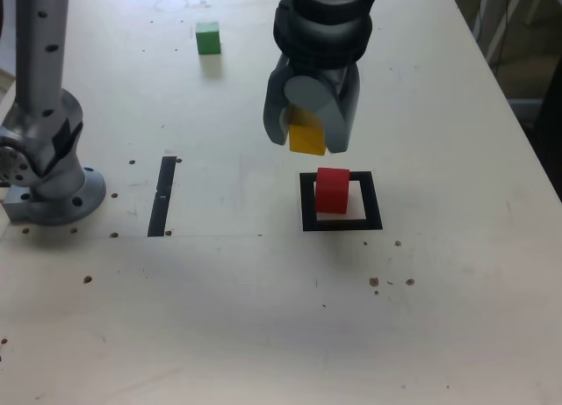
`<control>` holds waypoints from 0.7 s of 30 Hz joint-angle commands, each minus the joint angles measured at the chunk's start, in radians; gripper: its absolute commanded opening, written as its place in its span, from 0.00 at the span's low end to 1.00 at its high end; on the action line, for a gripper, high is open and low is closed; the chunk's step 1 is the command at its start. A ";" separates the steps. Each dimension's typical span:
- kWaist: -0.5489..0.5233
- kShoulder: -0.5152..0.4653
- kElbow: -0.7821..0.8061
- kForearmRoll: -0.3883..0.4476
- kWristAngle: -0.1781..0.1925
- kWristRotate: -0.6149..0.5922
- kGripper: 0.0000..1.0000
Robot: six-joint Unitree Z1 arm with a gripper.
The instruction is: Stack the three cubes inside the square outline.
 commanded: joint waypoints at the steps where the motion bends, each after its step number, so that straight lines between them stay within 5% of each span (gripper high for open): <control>1: 0.003 -0.002 0.003 -0.007 -0.009 -0.022 0.26; 21: 0.052 0.069 0.019 -0.088 -0.050 -0.079 0.26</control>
